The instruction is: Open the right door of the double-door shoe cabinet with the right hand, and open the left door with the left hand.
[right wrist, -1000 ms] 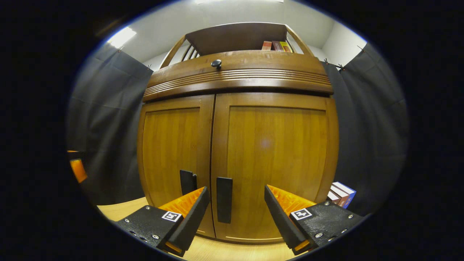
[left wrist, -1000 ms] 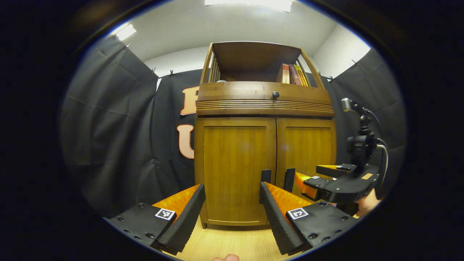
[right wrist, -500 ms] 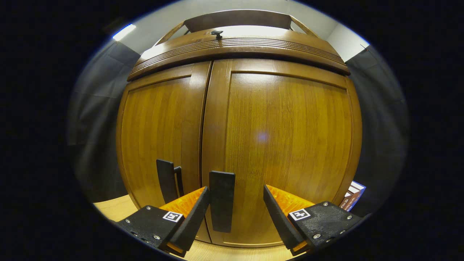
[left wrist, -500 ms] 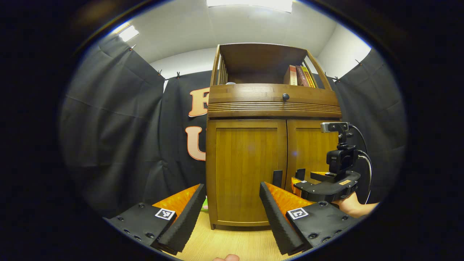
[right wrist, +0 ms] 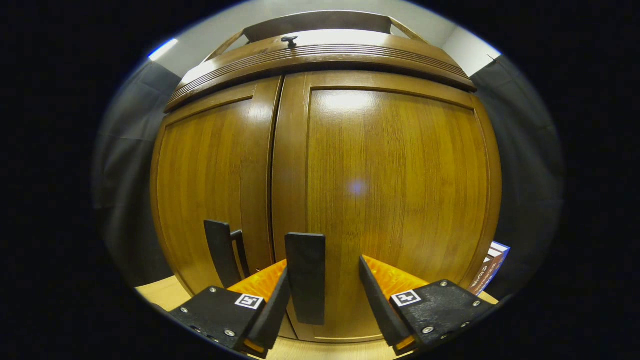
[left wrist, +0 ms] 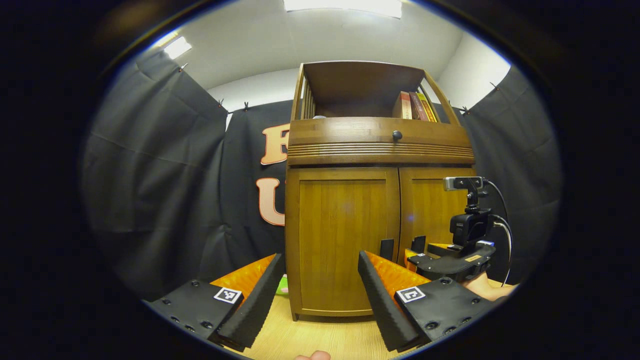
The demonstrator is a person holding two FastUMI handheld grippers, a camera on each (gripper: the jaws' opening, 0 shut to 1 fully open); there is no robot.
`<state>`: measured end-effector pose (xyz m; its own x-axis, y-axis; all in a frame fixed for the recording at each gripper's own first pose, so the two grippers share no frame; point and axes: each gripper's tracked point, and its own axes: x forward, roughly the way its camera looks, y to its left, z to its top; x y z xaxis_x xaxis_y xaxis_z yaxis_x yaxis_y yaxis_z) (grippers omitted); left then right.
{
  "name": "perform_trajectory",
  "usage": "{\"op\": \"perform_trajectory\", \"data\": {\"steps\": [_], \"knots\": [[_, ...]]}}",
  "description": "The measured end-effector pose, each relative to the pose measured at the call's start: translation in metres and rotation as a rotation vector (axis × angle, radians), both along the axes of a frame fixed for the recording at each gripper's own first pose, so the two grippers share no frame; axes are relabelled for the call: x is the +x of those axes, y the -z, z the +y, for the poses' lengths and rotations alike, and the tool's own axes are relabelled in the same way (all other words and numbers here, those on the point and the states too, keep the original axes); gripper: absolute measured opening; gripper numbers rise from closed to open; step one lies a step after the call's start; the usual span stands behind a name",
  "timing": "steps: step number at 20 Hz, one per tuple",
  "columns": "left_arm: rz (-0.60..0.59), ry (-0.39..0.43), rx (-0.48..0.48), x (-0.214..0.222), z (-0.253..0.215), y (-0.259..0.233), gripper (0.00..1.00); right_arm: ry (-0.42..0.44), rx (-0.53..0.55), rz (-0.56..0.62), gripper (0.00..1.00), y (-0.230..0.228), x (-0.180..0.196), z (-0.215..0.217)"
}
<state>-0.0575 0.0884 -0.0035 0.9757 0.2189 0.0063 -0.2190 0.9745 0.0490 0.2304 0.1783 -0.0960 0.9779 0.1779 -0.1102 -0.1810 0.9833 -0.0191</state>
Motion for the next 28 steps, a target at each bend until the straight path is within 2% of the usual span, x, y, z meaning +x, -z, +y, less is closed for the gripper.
{"op": "perform_trajectory", "data": {"steps": [3, 6, 8, 10, 13, 22, 28], "knots": [[0.000, 0.014, -0.006, 0.000, -0.002, 0.000, 0.96, -0.024, 0.060, 0.021, 0.56, 0.004, -0.001, 0.013], [0.003, 0.021, -0.001, 0.000, -0.003, -0.001, 0.95, -0.050, 0.071, 0.018, 0.33, 0.004, -0.002, 0.017], [0.005, 0.031, -0.003, 0.000, -0.004, -0.001, 0.98, -0.076, 0.095, 0.032, 0.31, 0.005, -0.002, 0.018], [0.008, 0.046, -0.004, 0.002, -0.008, -0.001, 0.95, -0.087, 0.098, 0.034, 0.29, 0.006, -0.003, 0.018], [0.011, 0.065, 0.005, 0.010, -0.017, -0.003, 0.98, -0.094, 0.093, 0.033, 0.29, 0.008, -0.006, 0.017], [0.016, 0.101, 0.009, 0.001, -0.029, -0.007, 0.98, -0.139, 0.090, -0.004, 0.29, 0.006, -0.050, 0.005], [0.014, 0.112, 0.004, 0.000, -0.033, -0.007, 0.98, -0.160, 0.090, 0.023, 0.29, 0.009, -0.078, -0.009]]}}
